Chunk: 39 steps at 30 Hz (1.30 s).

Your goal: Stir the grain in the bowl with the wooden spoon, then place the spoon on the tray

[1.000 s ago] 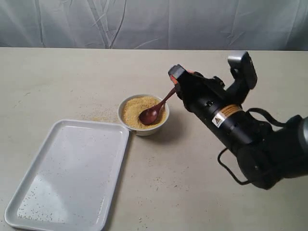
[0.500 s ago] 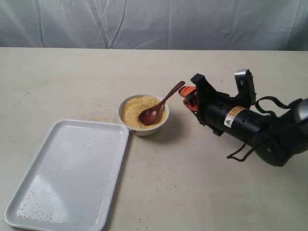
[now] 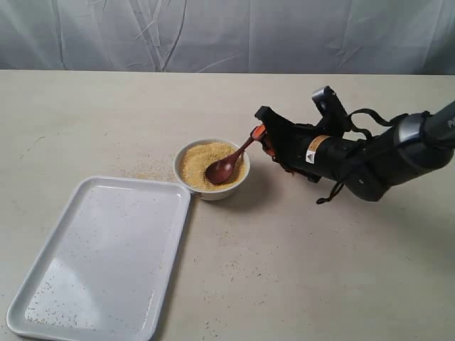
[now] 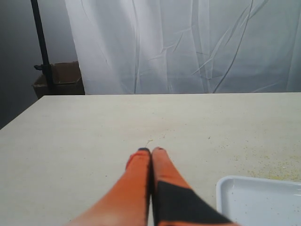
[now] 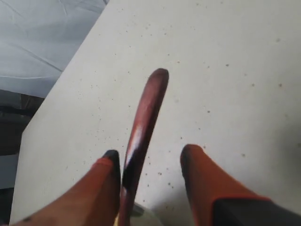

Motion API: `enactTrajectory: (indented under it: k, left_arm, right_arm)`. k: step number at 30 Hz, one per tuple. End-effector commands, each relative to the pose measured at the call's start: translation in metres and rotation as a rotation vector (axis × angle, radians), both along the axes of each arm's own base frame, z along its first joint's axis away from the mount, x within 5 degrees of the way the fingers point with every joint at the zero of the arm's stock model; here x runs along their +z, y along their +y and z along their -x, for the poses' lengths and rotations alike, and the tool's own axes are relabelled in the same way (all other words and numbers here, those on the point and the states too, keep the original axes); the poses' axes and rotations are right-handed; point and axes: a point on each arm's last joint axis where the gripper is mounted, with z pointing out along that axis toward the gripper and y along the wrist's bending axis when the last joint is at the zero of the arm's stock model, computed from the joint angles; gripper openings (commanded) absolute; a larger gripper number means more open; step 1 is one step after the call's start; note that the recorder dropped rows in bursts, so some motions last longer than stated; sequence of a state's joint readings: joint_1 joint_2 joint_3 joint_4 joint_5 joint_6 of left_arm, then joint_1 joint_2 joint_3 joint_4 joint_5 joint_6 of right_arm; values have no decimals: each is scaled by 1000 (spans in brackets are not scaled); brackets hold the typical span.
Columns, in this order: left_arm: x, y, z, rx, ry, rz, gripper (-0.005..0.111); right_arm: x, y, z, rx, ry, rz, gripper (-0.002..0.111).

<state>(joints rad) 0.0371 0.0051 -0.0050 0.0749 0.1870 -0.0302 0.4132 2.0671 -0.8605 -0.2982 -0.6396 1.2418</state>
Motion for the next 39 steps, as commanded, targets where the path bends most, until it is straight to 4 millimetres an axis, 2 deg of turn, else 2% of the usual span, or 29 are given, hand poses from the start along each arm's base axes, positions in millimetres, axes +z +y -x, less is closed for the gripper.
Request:
enactTrajectory:
  k: [1, 3, 5, 6, 7, 8, 11, 13, 17, 20, 25, 28, 34, 39]
  left_arm:
    - [-1, 0, 0, 0, -7, 6, 0]
    - [-1, 0, 0, 0, -7, 6, 0]
    - [-1, 0, 0, 0, -7, 6, 0]
    - [-1, 0, 0, 0, -7, 6, 0]
    - [-1, 0, 0, 0, -7, 6, 0]
    - [-1, 0, 0, 0, -7, 6, 0]
    - [-1, 0, 0, 0, -7, 6, 0]
    - [-1, 0, 0, 0, -7, 6, 0]
    - [-1, 0, 0, 0, -7, 6, 0]
    - [-1, 0, 0, 0, -7, 6, 0]
    - [-1, 0, 0, 0, -7, 6, 0]
    - [-1, 0, 0, 0, -7, 6, 0]
    - [-1, 0, 0, 0, -7, 6, 0]
    - [-1, 0, 0, 0, -7, 6, 0]
  right_arm:
    - [-1, 11, -20, 43, -63, -42, 43]
    - [2, 15, -28, 48, -71, -40, 42]
    - [2, 14, -30, 27, -53, -30, 31]
    - [2, 13, -31, 11, -50, -37, 23]
    - [3, 12, -32, -8, -46, -47, 5]
    - [3, 12, -32, -17, -48, -56, 0]
    - [7, 13, -33, -33, -87, -101, 0]
    - [19, 18, -30, -14, -175, -172, 0]
    - [54, 23, -18, -22, -478, -260, 0]
    - [71, 28, -5, 33, -682, -161, 0]
    - [71, 53, 11, 180, -864, 79, 0]
    - [67, 68, 11, 201, -926, 195, 0]
    - [60, 88, 12, 338, -978, 232, 0]
    - [44, 90, 9, 392, -916, 325, 0]
